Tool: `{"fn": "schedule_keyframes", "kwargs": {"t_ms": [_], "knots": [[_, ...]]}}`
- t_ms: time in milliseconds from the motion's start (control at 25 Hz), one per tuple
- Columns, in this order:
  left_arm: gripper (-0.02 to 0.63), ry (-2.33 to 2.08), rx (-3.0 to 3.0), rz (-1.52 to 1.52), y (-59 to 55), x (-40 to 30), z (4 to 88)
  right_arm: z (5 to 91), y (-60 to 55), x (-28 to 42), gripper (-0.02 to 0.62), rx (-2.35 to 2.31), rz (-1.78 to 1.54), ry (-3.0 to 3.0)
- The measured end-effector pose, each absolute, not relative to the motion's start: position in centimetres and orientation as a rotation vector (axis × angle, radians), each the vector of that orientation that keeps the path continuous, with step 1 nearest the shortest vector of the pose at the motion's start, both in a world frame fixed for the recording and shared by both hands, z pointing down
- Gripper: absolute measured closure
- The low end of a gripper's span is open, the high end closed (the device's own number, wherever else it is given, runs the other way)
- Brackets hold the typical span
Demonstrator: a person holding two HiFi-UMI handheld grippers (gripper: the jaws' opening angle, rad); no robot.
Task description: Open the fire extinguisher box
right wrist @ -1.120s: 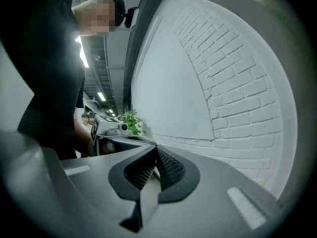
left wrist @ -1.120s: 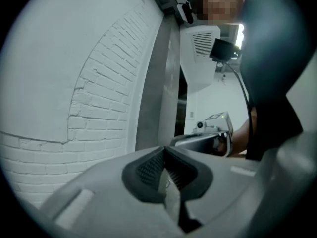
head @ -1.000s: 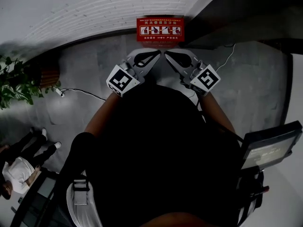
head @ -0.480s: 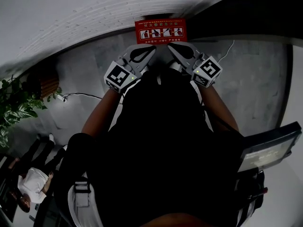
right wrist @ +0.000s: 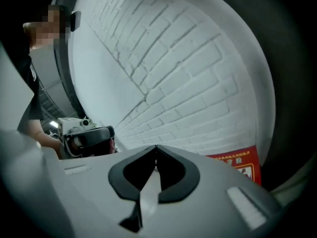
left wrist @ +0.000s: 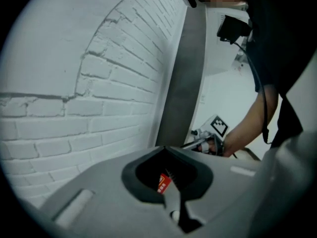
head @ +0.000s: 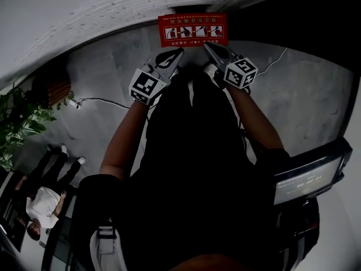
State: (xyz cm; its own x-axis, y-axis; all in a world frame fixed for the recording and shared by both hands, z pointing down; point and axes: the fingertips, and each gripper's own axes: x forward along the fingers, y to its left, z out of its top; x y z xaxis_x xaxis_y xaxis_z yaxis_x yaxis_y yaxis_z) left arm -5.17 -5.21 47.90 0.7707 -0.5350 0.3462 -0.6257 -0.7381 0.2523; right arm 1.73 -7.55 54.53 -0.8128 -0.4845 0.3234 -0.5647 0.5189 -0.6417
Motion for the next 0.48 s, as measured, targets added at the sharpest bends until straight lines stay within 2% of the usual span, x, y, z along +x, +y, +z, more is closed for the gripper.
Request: {"fn": "schedule_keyframes", "kwargs": {"t_ms": [280, 480], "knots": [[0.606, -0.816, 2.483, 0.481, -4.3, -1.9, 57.1, 68.4, -6.0, 3.4, 0.591, 1.090, 1.530, -2.397], [0.606, -0.762, 2.409, 0.543, -3.0, -0.3, 61.9, 74.9, -4.3, 5.0, 0.588, 1.231, 1.740, -2.225]]}}
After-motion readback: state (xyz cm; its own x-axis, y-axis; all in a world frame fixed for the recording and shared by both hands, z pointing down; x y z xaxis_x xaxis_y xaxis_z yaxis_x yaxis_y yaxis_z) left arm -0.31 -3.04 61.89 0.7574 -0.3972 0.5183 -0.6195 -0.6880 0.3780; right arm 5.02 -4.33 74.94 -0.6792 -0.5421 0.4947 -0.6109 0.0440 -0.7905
